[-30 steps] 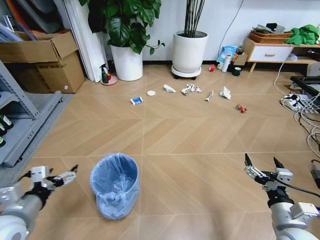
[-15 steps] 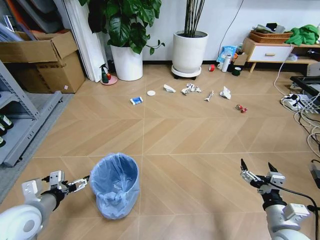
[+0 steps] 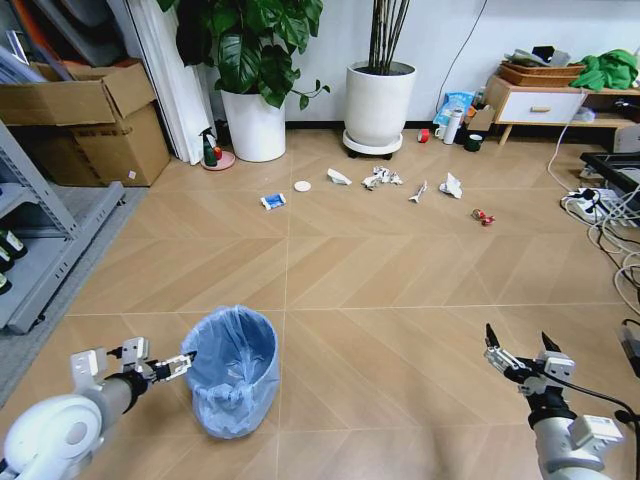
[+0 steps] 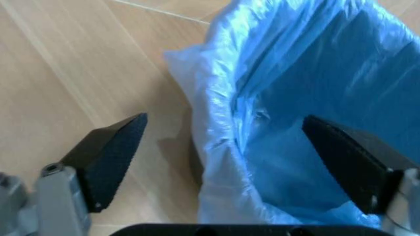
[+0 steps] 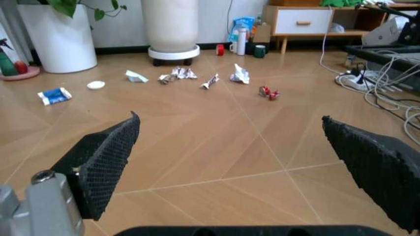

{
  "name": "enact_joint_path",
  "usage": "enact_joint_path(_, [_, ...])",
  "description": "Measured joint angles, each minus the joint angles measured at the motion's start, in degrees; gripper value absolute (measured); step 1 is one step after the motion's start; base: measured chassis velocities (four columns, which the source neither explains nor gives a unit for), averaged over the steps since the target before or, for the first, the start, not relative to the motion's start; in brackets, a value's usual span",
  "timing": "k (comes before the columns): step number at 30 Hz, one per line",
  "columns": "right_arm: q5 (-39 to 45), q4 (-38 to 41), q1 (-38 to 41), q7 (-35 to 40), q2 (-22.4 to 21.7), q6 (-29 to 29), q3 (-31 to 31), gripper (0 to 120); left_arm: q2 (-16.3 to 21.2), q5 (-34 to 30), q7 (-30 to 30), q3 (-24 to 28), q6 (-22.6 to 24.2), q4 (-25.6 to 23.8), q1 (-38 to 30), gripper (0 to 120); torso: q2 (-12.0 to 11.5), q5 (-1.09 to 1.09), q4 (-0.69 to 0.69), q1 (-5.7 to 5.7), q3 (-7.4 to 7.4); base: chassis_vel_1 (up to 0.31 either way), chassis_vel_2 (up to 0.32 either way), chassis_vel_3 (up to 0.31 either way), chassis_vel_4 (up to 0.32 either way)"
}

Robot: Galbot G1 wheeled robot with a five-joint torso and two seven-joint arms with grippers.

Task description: Pick up the trash bin and place the garbage on the floor into it.

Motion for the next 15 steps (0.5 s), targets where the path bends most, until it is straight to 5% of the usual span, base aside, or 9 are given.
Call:
enact_joint_path(7, [-0.12, 0.18, -0.49, 0.05, 0.44, 0.05, 0.73, 100, -1.2, 2.98, 2.08, 3.18, -2.95, 3.13, -3.07, 84, 0.0, 0.01, 0.0, 0.0, 0.0, 0.0, 0.0, 0.0, 0.0])
enact_joint_path(15, [-0.46, 0.24, -0.94, 0.08, 1.22, 0.29, 0.9, 100, -2.26, 6.12, 5.78, 2.88, -7.39, 5.52, -4.35, 95, 0.0, 0.02, 0.0, 0.0, 0.0, 0.0, 0.0, 0.0, 0.0])
